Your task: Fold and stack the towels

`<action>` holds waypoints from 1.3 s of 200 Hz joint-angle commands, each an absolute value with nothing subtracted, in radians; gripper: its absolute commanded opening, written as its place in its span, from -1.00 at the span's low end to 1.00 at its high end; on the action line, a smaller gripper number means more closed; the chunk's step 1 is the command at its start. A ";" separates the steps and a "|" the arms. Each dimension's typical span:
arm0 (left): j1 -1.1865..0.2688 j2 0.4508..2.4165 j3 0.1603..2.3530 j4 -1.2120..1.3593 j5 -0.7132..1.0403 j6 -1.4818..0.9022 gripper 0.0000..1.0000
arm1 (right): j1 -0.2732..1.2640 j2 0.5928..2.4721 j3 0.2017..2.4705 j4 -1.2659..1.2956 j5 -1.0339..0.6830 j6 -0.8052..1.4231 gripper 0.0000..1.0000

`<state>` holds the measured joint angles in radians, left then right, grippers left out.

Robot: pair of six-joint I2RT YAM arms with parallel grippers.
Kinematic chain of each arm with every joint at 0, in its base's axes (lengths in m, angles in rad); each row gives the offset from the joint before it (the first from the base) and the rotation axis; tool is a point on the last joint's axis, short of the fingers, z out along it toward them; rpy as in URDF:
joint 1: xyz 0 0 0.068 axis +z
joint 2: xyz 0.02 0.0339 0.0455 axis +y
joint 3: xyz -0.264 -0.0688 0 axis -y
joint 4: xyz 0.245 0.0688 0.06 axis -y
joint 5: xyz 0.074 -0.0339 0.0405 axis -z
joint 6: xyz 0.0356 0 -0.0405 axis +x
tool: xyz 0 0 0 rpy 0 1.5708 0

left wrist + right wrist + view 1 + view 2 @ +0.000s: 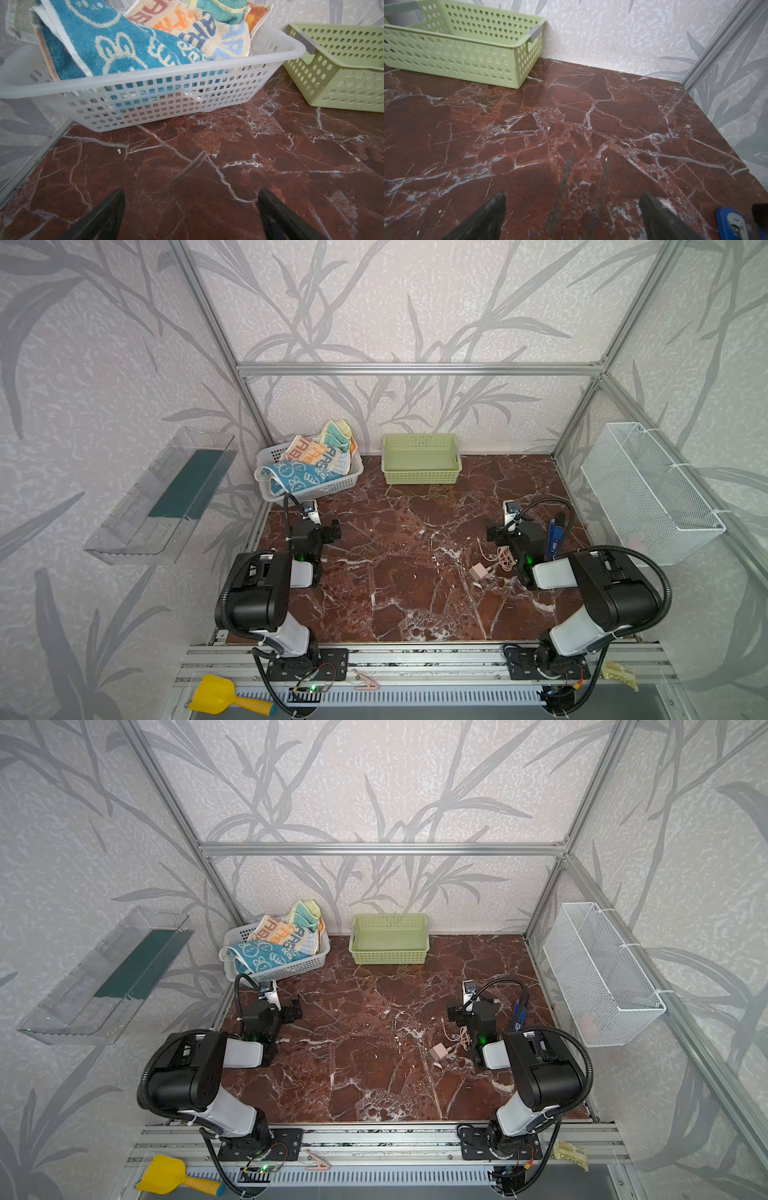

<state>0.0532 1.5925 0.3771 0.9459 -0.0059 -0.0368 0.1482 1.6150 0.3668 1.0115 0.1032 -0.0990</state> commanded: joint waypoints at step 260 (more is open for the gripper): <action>0.053 1.567 0.377 0.947 -0.013 -0.025 0.99 | 0.133 1.590 0.368 0.998 0.084 -0.094 0.98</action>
